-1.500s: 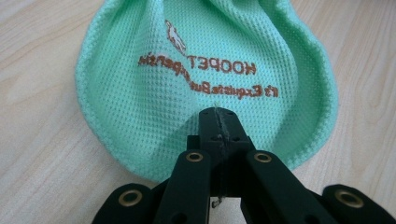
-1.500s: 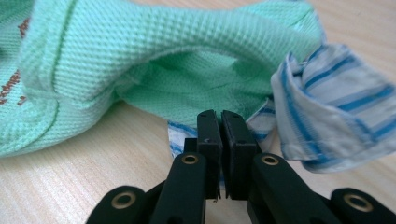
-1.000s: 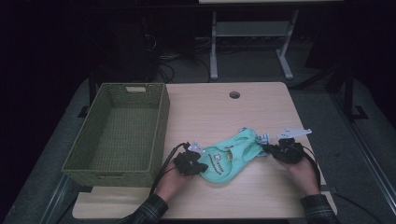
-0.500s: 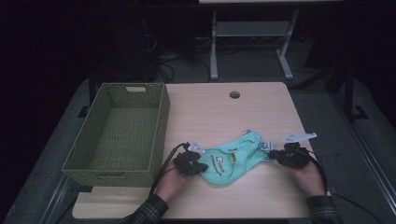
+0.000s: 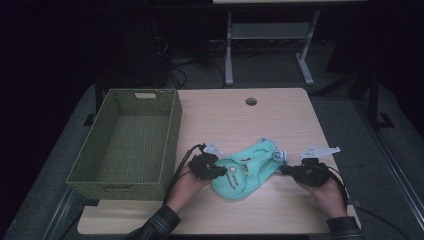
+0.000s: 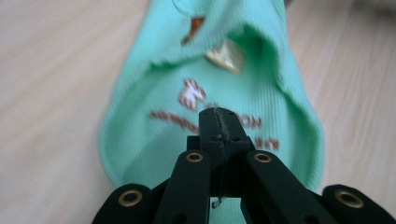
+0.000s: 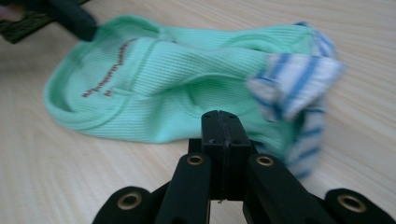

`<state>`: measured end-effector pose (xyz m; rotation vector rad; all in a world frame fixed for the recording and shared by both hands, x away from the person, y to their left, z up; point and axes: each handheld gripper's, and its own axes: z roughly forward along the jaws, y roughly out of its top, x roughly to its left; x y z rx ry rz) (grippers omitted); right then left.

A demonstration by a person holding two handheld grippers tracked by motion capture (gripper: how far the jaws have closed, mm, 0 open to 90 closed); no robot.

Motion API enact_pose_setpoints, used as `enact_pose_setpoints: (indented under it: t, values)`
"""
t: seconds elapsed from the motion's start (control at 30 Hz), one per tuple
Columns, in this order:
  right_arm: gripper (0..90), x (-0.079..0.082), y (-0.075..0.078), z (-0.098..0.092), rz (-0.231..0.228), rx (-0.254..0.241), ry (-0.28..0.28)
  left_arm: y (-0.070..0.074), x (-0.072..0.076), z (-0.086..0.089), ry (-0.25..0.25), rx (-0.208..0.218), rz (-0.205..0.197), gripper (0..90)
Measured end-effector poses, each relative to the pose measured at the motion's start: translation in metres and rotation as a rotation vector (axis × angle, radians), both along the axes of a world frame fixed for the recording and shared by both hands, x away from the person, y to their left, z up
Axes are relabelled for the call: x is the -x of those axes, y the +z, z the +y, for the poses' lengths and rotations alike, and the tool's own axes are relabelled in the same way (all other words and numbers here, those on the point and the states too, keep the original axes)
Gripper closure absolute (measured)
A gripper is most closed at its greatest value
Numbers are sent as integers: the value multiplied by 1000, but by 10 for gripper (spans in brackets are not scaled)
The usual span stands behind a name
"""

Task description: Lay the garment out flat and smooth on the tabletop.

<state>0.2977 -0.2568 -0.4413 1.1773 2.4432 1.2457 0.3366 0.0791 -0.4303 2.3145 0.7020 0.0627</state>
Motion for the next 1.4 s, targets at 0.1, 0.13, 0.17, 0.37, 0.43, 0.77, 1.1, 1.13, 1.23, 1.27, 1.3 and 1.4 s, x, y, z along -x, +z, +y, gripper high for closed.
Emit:
enact_pose_setpoints:
  t: [0.1, 0.13, 0.17, 0.37, 0.43, 0.77, 1.1, 1.13, 1.23, 1.27, 1.3, 1.4]
  values:
    - [898, 2, -1, 12, 5, -3, 25, 1, -11, -6, 4, 6, -10, 896]
    - [898, 2, -1, 16, 6, -4, 30, 0, -15, -9, 7, 9, -12, 896]
    - [898, 2, -2, 20, 7, -2, 39, 0, -19, -10, 2, 2, -16, 896]
    - [897, 1, -8, 37, 18, 17, 79, 0, -41, -23, -2, 11, -28, 886]
    - [897, 1, -10, 41, 16, 24, 92, 0, -48, -29, -13, 16, -29, 886]
    - [898, -3, -21, 62, 29, 84, 124, -22, -66, -67, -42, -37, -5, 887]
    - [899, -2, -26, 63, 47, 129, 143, -29, -69, -63, -16, -78, -8, 895]
    - [899, -2, -26, 62, 51, 127, 136, -28, -69, -61, -10, -78, -10, 895]
    - [899, -3, -25, 57, 62, 131, 128, -30, -68, -53, 14, -57, 3, 895]
    - [898, -3, -25, 55, 61, 128, 121, -30, -67, -51, 20, -52, 5, 896]
    - [899, -4, -25, 52, 64, 137, 119, -29, -67, -48, 18, -60, 6, 896]
    - [898, -5, -24, 46, 68, 140, 99, -29, -62, -42, 29, -57, 14, 896]
